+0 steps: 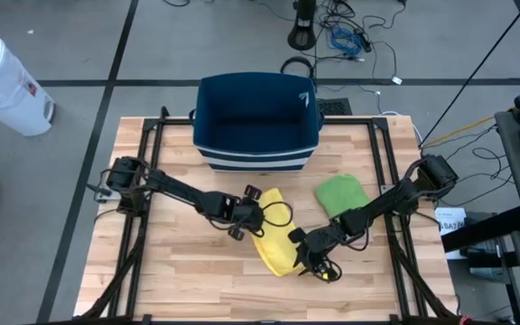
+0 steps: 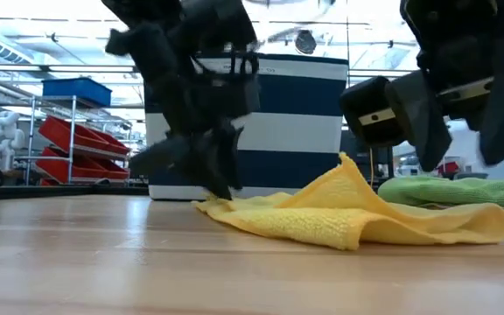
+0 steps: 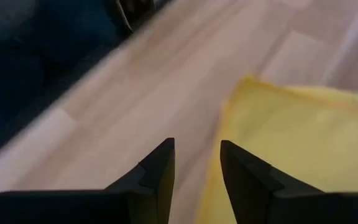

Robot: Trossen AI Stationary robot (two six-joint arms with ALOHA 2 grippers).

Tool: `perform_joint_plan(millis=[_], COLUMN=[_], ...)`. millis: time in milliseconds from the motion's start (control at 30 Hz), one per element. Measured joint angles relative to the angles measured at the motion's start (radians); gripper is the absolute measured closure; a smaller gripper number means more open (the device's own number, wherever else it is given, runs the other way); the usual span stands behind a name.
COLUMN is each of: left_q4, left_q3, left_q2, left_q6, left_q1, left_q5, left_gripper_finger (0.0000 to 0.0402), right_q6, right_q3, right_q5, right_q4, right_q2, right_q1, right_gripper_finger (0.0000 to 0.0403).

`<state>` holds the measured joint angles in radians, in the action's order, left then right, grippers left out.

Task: Fold towel
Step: Fold the yellow towel

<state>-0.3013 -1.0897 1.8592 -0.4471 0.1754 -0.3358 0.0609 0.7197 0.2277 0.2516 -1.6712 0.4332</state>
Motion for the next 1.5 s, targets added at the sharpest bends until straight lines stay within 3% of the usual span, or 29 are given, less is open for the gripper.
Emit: perform_joint_plan(millis=[133, 333, 633, 1067, 1333, 1500], left_q4=[0.04, 0.035, 0.04, 0.05, 0.076, 0.018], left_q3=[-0.002, -0.001, -0.001, -0.002, -0.002, -0.002], left_q2=[-0.035, -0.035, -0.017, -0.005, -0.005, -0.005], left_q6=[0.054, 0.256, 0.337, 0.334, 0.3, 0.431], left_q1=[0.037, 0.054, 0.057, -0.036, -0.035, -0.024], left_q5=[0.001, 0.179, 0.194, 0.196, 0.221, 0.228], left_gripper_finger=[0.0259, 0.0259, 0.0259, 0.0259, 0.0259, 0.0259], right_q6=[0.066, 0.156, 0.146, -0.105, 0.006, 0.057], right_q3=[0.0, 0.0, 0.0, 0.0, 0.001, 0.001], right_q5=[-0.126, -0.234, -0.191, -0.174, -0.176, -0.177], right_q4=[-0.077, -0.197, -0.216, -0.109, -0.046, -0.168], right_q2=[0.014, 0.014, 0.01, 0.009, 0.021, 0.037], right_q1=[-0.003, -0.042, -0.079, -0.063, -0.023, -0.041], right_gripper_finger=[0.0284, 0.0284, 0.0284, 0.0284, 0.0284, 0.0284])
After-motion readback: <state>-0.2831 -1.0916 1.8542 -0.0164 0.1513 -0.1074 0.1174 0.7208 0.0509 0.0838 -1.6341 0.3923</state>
